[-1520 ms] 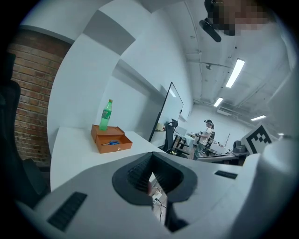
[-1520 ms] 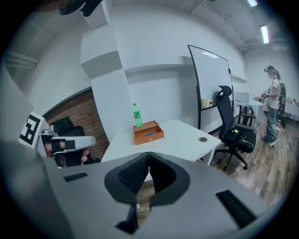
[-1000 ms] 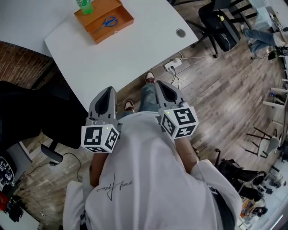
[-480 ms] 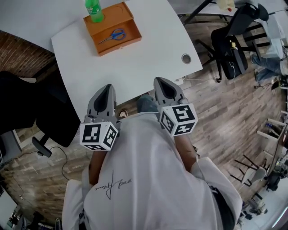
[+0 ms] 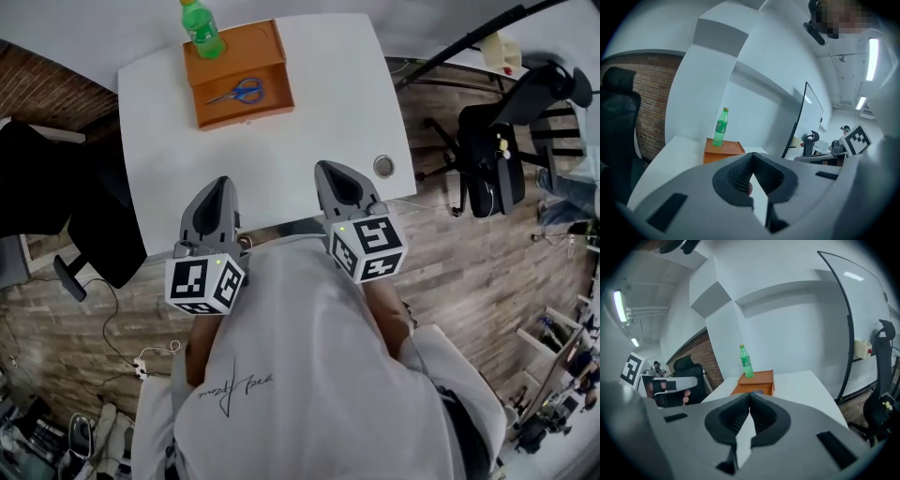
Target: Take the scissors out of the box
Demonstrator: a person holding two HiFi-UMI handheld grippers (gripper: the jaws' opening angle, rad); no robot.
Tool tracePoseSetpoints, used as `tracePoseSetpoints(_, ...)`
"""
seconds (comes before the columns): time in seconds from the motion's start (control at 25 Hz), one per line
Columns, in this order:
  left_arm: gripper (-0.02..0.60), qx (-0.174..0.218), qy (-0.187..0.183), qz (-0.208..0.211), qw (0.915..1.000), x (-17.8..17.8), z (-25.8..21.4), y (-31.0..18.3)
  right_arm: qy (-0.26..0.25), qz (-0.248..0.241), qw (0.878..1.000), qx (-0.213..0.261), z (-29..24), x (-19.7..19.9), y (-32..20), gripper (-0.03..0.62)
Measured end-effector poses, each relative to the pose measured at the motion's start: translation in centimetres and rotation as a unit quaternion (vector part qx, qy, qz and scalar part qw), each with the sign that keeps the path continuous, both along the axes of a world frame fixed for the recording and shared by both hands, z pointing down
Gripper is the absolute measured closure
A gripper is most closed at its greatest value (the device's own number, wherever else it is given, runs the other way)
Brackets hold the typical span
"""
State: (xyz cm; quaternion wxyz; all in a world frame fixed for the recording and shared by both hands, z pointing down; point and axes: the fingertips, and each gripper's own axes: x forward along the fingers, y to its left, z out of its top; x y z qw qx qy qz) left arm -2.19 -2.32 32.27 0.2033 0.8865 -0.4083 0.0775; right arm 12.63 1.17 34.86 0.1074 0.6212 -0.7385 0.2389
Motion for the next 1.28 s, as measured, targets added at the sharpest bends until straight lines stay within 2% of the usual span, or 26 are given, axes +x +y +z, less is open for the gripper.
tracePoseSetpoints(0.28,0.574,-0.004,-0.018,-0.049,0.9986,2.6,0.8,0.0,0.003,-0.064,0.998,0.002,0.7,2.7,-1.8,0.583)
tracePoseSetpoints(0.52,0.574,-0.009,-0.025,-0.082,0.9963,2.9,1.5,0.7,0.015,-0.112,0.994,0.000,1.5,3.4,-2.6,0.583)
tracePoseSetpoints(0.72,0.574,-0.010,-0.024,-0.106,0.9940,2.8,1.7,1.3,0.040,-0.170,0.985,0.002,1.8,2.6,-3.1,0.583)
tracePoseSetpoints(0.92,0.574,-0.002,-0.010,-0.116,0.9932,2.6,1.3,1.4,0.081,-0.230,0.970,0.009,2.0,1.3,-3.5,0.583)
tracePoseSetpoints(1.04,0.574,0.001,-0.025,-0.122,0.9923,2.5,1.6,1.2,0.109,-0.239,0.965,0.006,2.5,1.1,-4.0,0.583)
tracePoseSetpoints(1.28,0.574,0.005,-0.046,-0.126,0.9909,1.7,1.7,0.4,0.108,-0.248,0.963,0.005,2.8,0.4,-5.7,0.583)
